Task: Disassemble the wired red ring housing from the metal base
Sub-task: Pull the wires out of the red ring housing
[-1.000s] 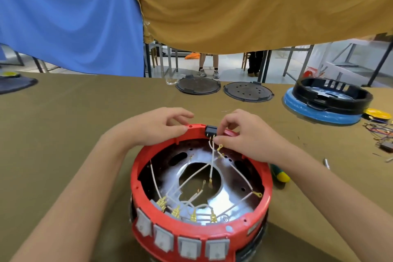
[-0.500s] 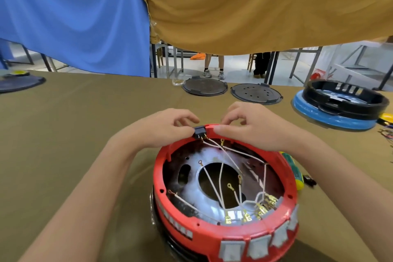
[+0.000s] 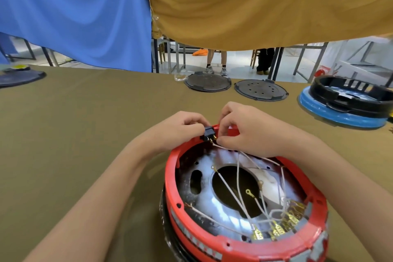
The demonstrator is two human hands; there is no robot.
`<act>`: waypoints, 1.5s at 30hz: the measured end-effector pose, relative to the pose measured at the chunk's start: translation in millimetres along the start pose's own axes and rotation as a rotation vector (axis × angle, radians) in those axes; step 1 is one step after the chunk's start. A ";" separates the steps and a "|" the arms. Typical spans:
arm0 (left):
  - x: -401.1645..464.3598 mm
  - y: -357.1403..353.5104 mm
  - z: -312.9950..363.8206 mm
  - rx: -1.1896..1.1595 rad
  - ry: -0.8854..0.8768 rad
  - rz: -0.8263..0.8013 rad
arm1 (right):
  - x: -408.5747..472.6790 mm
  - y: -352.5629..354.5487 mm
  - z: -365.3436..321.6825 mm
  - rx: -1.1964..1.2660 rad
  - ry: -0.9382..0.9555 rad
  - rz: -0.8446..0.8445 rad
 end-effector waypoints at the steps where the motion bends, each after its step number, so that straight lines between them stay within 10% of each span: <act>1: 0.1 -3.2 -0.5 -0.032 0.008 -0.017 | -0.7 0.7 -1.2 -0.035 -0.002 0.000; 16: 0.6 -35.7 -24.0 -0.672 0.172 -0.156 | 1.2 -9.7 -7.0 -0.119 -0.059 0.086; 45: 2.5 -36.0 -31.4 -0.662 0.237 -0.096 | 6.2 -8.3 7.1 0.070 -0.035 0.086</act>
Point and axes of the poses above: each hand's wrist, its own x-axis towards the middle knuckle, its own y-axis out of the back of the hand, z = x × y, the point moved 8 cm from there along x, towards the middle knuckle, and after that the axes turned 11 degrees about x, right-handed, at the moved point
